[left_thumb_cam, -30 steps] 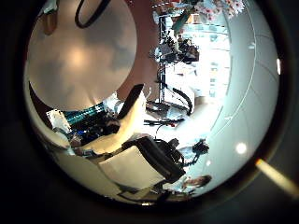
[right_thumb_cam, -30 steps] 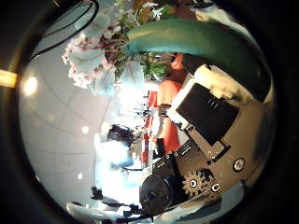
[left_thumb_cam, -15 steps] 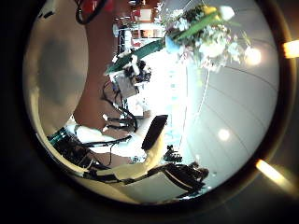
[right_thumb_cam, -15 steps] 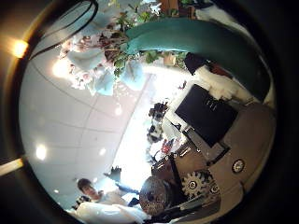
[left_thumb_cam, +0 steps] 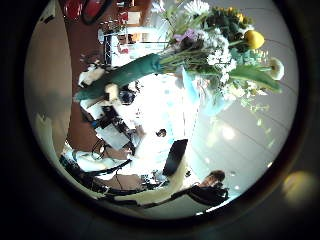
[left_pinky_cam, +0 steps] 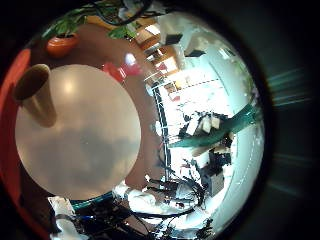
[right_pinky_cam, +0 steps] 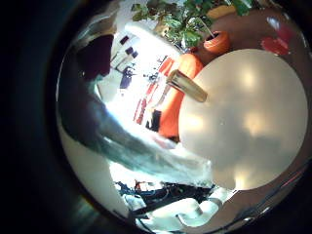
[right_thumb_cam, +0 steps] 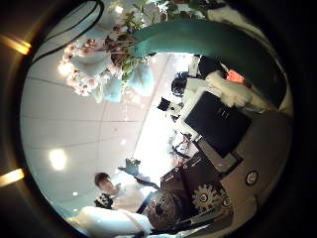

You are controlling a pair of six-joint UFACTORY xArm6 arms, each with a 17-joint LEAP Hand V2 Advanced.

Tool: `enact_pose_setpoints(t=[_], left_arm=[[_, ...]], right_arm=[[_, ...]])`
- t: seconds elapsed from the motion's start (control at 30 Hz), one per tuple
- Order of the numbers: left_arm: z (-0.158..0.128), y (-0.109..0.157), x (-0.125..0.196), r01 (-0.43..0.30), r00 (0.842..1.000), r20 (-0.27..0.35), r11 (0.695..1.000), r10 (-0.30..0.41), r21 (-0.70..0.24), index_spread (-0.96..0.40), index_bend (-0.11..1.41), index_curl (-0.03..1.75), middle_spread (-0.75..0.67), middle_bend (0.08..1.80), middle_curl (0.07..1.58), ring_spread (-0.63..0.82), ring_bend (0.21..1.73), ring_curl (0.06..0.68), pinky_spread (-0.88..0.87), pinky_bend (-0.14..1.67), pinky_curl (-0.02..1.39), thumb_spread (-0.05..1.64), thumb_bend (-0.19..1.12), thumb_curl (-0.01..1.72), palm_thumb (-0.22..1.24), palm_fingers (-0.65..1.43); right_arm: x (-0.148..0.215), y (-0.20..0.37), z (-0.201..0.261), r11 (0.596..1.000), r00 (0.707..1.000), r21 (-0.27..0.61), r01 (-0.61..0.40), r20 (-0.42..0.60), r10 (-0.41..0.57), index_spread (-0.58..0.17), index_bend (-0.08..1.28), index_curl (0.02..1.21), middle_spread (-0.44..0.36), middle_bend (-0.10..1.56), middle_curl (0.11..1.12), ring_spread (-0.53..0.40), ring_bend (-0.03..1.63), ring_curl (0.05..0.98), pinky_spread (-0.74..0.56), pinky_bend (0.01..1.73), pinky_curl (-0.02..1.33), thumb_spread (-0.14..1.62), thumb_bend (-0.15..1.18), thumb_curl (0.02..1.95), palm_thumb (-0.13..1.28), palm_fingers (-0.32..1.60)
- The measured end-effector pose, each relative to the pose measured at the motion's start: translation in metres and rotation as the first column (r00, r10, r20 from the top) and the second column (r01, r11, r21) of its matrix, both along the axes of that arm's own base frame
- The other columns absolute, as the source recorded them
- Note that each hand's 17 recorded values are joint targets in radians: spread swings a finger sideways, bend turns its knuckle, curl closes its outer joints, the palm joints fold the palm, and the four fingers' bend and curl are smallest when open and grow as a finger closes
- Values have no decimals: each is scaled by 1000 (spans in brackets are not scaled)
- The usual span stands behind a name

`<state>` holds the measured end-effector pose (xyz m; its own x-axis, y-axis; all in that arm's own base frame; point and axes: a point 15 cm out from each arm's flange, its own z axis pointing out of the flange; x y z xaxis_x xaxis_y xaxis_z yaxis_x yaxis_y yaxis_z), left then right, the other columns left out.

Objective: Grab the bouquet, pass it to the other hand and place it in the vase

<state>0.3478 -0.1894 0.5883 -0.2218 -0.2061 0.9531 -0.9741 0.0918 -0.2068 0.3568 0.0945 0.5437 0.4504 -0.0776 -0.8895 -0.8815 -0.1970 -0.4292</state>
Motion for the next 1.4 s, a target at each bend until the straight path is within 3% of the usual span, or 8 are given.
enact_pose_setpoints(t=[0.5, 0.6, 0.67, 0.73, 0.83, 1.0, 1.17, 1.4], left_arm=[[1, -25, -6, 66, 998, -11, 997, -66, -51, 126, 172, 331, 248, 329, 413, 436, 648, 166, 415, 280, 367, 912, -32, 324, 211, 286], [0, -26, -7, 69, 997, -18, 996, -70, -56, 90, 176, 338, 115, 463, 453, 349, 658, 161, 360, 235, 347, 905, -31, 326, 216, 416], [0, -27, -7, 69, 997, -29, 996, -71, -58, 32, 177, 348, -1, 654, 521, 170, 711, 171, 258, 222, 342, 906, -29, 326, 221, 612], [-5, -29, -7, 71, 996, -57, 996, -74, -63, -44, 112, 320, -127, 770, 577, -117, 872, 210, -29, 479, 394, 916, -10, 335, 270, 974], [-11, -30, -7, 64, 992, -102, 996, -70, -67, -144, 175, 331, -232, 820, 675, -311, 1133, 329, -273, 778, 515, 965, 51, 361, 452, 1215], [-4, -30, -2, 50, 994, -91, 991, -62, -122, -320, 400, 437, -349, 934, 777, -398, 1304, 429, -436, 1064, 634, 998, 193, 460, 806, 1301], [0, -29, -1, 46, 998, -26, 993, -50, -110, -465, 575, 570, -416, 1056, 848, -413, 1406, 481, -508, 1174, 681, 1009, 194, 525, 898, 1197], [58, 0, 11, -68, 984, 158, 996, 77, -64, -594, 660, 740, -454, 1129, 901, -410, 1472, 511, -542, 1239, 703, 1020, 152, 587, 935, 1120]], right_arm=[[4, 48, -30, 995, 995, -44, -93, -35, 92, -191, 1225, 784, -107, 1399, 721, -206, 1381, 749, -216, 1125, 1133, 797, 150, 1590, 1061, 1132], [6, 52, -39, 993, 995, -79, -93, -33, 90, -191, 1226, 783, -107, 1399, 720, -206, 1380, 750, -217, 1123, 1137, 800, 146, 1600, 1062, 1132], [6, 52, -44, 991, 995, -95, -94, -32, 92, -191, 1227, 782, -107, 1398, 720, -206, 1380, 751, -218, 1122, 1139, 803, 143, 1607, 1062, 1131], [6, 53, -48, 990, 995, -103, -97, -38, 94, -191, 1228, 781, -107, 1398, 720, -206, 1380, 752, -219, 1121, 1142, 805, 140, 1613, 1063, 1131], [6, 54, -54, 988, 995, -120, -97, -38, 93, -191, 1228, 780, -108, 1398, 720, -206, 1380, 752, -220, 1119, 1145, 809, 133, 1620, 1061, 1131], [17, 51, -66, 989, 998, -139, -50, -46, 44, -194, 1227, 784, -116, 1375, 723, -210, 1371, 751, -225, 1121, 1135, 829, 38, 1565, 959, 1095], [19, 34, -89, 984, 996, -179, -20, -87, 4, -230, 1028, 752, -135, 1232, 688, -229, 1312, 711, -300, 1040, 1031, 914, -48, 1301, 808, 875], [27, 4, -99, 980, 991, -188, 59, -110, -81, -307, 589, 624, -156, 1001, 619, -260, 1256, 638, -407, 1004, 913, 991, -34, 1004, 771, 428]])
